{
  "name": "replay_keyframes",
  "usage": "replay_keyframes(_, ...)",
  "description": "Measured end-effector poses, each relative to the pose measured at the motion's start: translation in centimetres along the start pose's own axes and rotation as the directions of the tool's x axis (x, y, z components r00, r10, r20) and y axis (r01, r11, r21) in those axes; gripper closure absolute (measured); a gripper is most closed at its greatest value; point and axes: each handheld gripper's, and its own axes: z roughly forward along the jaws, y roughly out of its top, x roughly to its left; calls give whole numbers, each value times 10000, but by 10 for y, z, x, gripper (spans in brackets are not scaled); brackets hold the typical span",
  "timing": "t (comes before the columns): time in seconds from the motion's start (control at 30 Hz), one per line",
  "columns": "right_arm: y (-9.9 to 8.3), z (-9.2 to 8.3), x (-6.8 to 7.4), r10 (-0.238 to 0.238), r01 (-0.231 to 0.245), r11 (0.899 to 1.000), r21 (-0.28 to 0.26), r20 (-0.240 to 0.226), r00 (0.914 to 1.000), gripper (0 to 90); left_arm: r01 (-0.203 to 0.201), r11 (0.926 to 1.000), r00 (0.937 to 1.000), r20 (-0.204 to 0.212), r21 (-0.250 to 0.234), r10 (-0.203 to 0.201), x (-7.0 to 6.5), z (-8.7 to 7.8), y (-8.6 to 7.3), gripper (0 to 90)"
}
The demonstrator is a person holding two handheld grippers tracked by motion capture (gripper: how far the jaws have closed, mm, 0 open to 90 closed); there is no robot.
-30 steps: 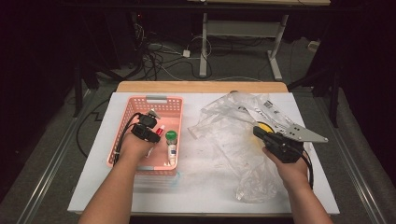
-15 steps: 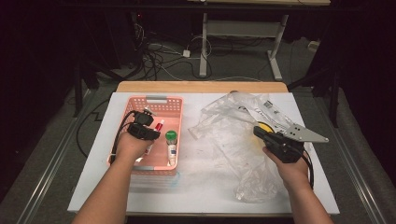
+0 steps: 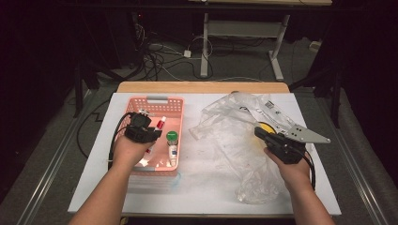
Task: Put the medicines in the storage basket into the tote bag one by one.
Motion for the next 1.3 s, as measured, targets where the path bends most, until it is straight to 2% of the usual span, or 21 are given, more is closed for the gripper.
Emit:
replay_keyframes(0.23,0,0,1,-76,76,10000,-14,-54,10000,900,-154,9993,9999,15,-351,155,-4,-7,-7,673)
replay_keyframes(0.37,1,0,1,-89,89,10000,-37,-39,10000,900,-153,9981,9997,162,-604,163,-6,-10,-12,673)
replay_keyframes(0.67,1,0,2,-109,109,9999,-48,-24,9999,900,-535,9919,9986,-21,-1151,536,-15,-19,-24,673)
replay_keyframes(0.87,1,-1,2,-112,112,9999,-47,-17,9999,900,-675,9841,9977,-71,-1646,672,-19,-23,-32,673)
replay_keyframes(1.07,1,-1,3,-180,180,9998,-35,-32,9998,900,-475,9768,9988,52,-2089,497,-22,-28,-41,673)
replay_keyframes(1.23,1,-1,4,-173,173,9998,-15,-13,9998,900,-268,9653,9993,197,-2596,331,-24,-31,-47,673)
replay_keyframes(1.3,1,-1,4,-173,173,9998,-48,-16,9998,900,-296,9616,9993,120,-2728,342,-26,-33,-49,673)
